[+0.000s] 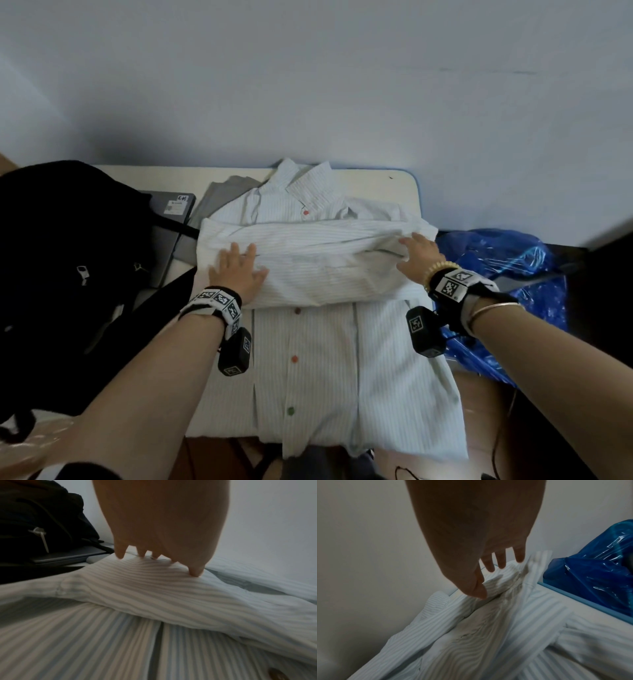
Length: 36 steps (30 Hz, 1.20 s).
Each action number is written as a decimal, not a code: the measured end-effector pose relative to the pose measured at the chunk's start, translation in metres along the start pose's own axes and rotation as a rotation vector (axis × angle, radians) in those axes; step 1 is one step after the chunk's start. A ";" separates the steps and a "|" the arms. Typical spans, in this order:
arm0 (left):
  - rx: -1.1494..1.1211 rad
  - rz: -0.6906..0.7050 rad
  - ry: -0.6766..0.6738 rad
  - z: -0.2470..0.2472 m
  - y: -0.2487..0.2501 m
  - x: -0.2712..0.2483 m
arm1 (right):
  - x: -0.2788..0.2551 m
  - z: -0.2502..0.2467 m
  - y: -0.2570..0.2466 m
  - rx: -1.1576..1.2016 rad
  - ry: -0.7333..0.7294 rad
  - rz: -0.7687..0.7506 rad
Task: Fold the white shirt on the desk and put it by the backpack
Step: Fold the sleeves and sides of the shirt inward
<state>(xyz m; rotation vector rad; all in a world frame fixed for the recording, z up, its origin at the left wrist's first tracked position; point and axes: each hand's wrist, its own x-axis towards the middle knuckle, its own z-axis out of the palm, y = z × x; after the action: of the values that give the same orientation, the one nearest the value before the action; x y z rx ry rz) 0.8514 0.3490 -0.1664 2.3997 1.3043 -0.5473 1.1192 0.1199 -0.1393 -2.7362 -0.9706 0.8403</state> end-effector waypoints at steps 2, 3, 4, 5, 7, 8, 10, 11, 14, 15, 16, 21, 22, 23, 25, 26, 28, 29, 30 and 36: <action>-0.072 -0.065 -0.046 -0.002 -0.003 0.007 | 0.005 0.001 0.001 -0.004 -0.076 -0.060; -0.092 -0.093 -0.054 -0.004 -0.004 0.010 | 0.008 0.002 0.001 -0.030 -0.106 -0.058; -0.096 -0.117 -0.037 -0.008 -0.004 0.014 | 0.010 0.002 0.001 -0.073 -0.122 -0.018; -0.078 -0.125 0.030 -0.014 -0.003 0.016 | 0.012 0.001 0.000 -0.105 -0.122 0.045; 0.005 -0.060 0.290 -0.028 0.001 0.022 | 0.019 -0.002 -0.005 -0.118 -0.084 0.195; 0.050 -0.003 0.412 -0.036 0.004 0.025 | 0.023 -0.004 -0.008 -0.107 -0.048 0.257; 0.096 0.087 0.524 -0.050 0.012 0.036 | 0.031 -0.009 -0.014 -0.076 0.054 0.306; 0.094 0.113 0.527 -0.056 0.016 0.044 | 0.035 -0.011 -0.018 -0.059 0.111 0.296; 0.073 0.153 0.470 -0.074 0.032 0.070 | 0.050 -0.018 -0.035 0.009 0.237 0.194; 0.063 0.159 0.461 -0.078 0.037 0.078 | 0.055 -0.020 -0.044 0.029 0.255 0.156; 0.054 0.156 0.454 -0.082 0.041 0.086 | 0.062 -0.021 -0.052 0.044 0.266 0.123; 0.016 0.156 0.323 -0.099 0.058 0.129 | 0.090 -0.016 -0.091 0.062 0.254 -0.021; 0.011 0.170 0.284 -0.100 0.060 0.138 | 0.097 -0.013 -0.097 0.059 0.230 -0.050; 0.010 0.175 0.244 -0.100 0.061 0.146 | 0.104 -0.010 -0.102 0.056 0.206 -0.076; 0.030 0.183 0.186 -0.099 0.062 0.159 | 0.118 -0.006 -0.114 0.051 0.176 -0.116; 0.049 0.189 0.171 -0.098 0.062 0.164 | 0.125 -0.006 -0.121 0.053 0.183 -0.128; 0.083 0.200 0.158 -0.097 0.065 0.173 | 0.137 -0.007 -0.134 0.052 0.227 -0.143; 0.085 0.198 0.158 -0.096 0.067 0.176 | 0.143 -0.008 -0.140 0.043 0.250 -0.154; 0.077 0.190 0.161 -0.095 0.069 0.180 | 0.148 -0.008 -0.146 0.025 0.270 -0.167; -0.024 0.101 0.202 -0.092 0.068 0.202 | 0.184 -0.006 -0.171 -0.167 0.230 -0.210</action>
<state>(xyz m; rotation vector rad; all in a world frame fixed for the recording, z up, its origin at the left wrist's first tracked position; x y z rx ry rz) 1.0253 0.5020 -0.1781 2.5378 1.2517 -0.2654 1.1471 0.3674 -0.1706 -2.7204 -1.2985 0.4166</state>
